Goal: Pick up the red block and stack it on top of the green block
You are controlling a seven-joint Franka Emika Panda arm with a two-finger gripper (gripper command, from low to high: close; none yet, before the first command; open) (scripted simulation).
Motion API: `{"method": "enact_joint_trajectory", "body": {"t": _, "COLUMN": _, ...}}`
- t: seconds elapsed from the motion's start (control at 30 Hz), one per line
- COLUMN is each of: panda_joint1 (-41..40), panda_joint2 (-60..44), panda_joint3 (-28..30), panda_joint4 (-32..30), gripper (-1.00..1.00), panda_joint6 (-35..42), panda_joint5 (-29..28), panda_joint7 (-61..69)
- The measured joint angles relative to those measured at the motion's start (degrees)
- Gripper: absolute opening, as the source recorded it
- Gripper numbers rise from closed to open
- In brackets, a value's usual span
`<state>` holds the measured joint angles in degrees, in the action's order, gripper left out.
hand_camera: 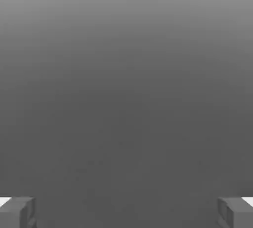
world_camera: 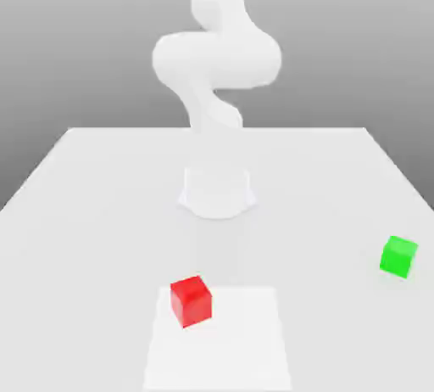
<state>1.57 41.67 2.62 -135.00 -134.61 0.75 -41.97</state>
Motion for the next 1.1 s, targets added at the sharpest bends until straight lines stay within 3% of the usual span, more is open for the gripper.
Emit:
{"method": "enact_joint_trajectory", "body": {"t": 0.4, "panda_joint1": 6.3, "panda_joint2": -24.4, "panda_joint3": 9.7, "panda_joint4": -17.5, "gripper": 0.0, "panda_joint6": -15.8, "panda_joint5": 2.8, "panda_joint7": 20.9}}
{"method": "enact_joint_trajectory", "body": {"t": 0.57, "panda_joint1": 6.2, "panda_joint2": -36.6, "panda_joint3": 11.4, "panda_joint4": -26.0, "gripper": 0.0, "panda_joint6": -24.1, "panda_joint5": -0.7, "panda_joint7": 27.9}}
{"method": "enact_joint_trajectory", "body": {"t": 0.7, "panda_joint1": 5.8, "panda_joint2": -42.7, "panda_joint3": 11.1, "panda_joint4": -26.9, "gripper": 0.0, "panda_joint6": -28.9, "panda_joint5": 0.1, "panda_joint7": 30.7}}
{"method": "enact_joint_trajectory", "body": {"t": 0.97, "panda_joint1": 1.6, "panda_joint2": -53.3, "panda_joint3": 4.5, "panda_joint4": -25.6, "gripper": 0.0, "panda_joint6": -37.6, "panda_joint5": 9.4, "panda_joint7": 37.5}}
{"method": "enact_joint_trajectory", "body": {"t": 1.0, "panda_joint1": 0.8, "panda_joint2": -54.4, "panda_joint3": 3.5, "panda_joint4": -25.5, "gripper": -1.0, "panda_joint6": -38.5, "panda_joint5": 10.1, "panda_joint7": 38.0}}
{"method": "enact_joint_trajectory", "body": {"t": 1.1, "panda_joint1": 0.7, "panda_joint2": -54.4, "panda_joint3": 3.5, "panda_joint4": -25.5, "gripper": -1.0, "panda_joint6": -38.5, "panda_joint5": 10.1, "panda_joint7": 38.0}}
